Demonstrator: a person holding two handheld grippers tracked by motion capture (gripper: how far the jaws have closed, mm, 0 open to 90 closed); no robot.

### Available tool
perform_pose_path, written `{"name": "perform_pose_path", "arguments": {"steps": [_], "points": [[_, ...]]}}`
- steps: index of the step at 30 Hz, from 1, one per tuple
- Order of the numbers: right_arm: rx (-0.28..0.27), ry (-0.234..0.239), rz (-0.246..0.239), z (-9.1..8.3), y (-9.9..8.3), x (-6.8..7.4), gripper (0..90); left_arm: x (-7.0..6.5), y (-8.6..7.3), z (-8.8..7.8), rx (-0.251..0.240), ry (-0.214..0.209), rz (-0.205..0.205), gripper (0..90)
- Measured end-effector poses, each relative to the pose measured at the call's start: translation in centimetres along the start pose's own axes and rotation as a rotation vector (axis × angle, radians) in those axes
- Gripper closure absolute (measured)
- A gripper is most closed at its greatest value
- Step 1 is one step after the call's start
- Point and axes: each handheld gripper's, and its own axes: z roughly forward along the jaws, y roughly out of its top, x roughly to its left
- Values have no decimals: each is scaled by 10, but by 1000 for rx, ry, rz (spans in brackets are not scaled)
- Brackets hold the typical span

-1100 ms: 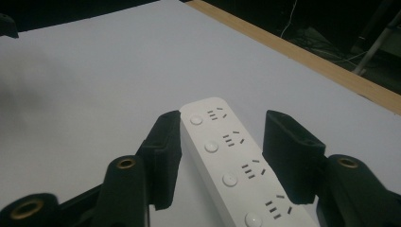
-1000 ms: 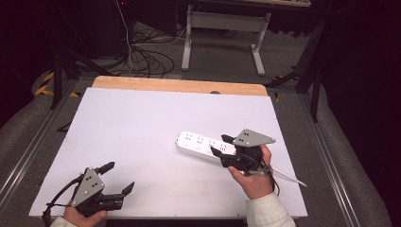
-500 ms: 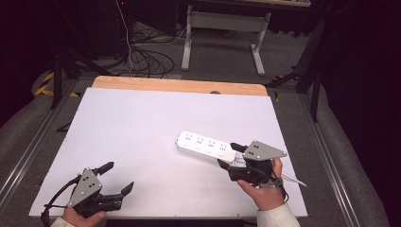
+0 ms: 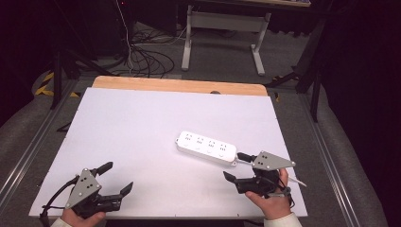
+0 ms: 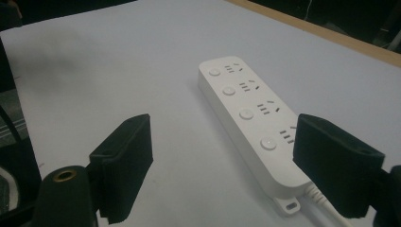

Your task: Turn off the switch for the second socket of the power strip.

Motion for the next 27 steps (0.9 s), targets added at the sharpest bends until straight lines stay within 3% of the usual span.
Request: {"name": "perform_pose_path", "arguments": {"steps": [14, 22, 27], "points": [[36, 12, 32, 3, -35, -3, 212, -2, -2, -3, 20, 1, 28, 116], [77, 21, 42, 9, -54, -3, 211, -1, -7, -4, 41, 3, 18, 100], [56, 17, 44, 7, -55, -1, 211, 0, -7, -1, 32, 11, 23, 101]]}}
